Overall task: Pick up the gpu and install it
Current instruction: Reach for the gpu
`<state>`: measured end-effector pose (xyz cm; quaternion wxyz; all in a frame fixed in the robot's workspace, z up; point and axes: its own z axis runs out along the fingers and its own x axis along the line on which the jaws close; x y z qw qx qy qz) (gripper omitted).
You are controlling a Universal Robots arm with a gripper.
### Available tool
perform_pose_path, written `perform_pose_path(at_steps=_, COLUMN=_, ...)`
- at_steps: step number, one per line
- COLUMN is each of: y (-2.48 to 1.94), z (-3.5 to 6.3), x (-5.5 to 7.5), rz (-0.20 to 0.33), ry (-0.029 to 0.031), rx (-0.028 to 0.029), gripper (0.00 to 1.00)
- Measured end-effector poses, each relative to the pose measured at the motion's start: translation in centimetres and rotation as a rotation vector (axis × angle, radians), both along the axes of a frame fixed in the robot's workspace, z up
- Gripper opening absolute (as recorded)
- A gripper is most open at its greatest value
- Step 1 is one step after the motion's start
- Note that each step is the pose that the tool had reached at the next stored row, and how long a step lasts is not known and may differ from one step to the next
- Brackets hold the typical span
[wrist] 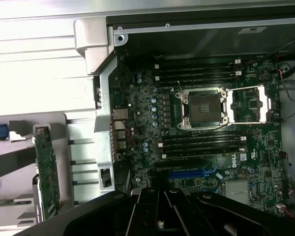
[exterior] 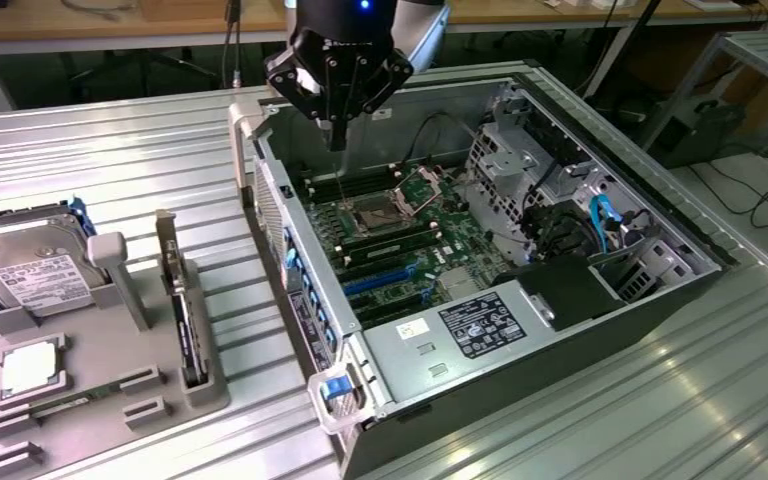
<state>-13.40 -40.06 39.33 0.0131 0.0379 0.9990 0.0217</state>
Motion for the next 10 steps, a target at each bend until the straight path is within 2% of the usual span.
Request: perform_pose_path(at_steps=10, y=-0.09, z=0.00, x=-0.51, rz=0.000, ry=0.0000, rx=0.0001, gripper=0.11)
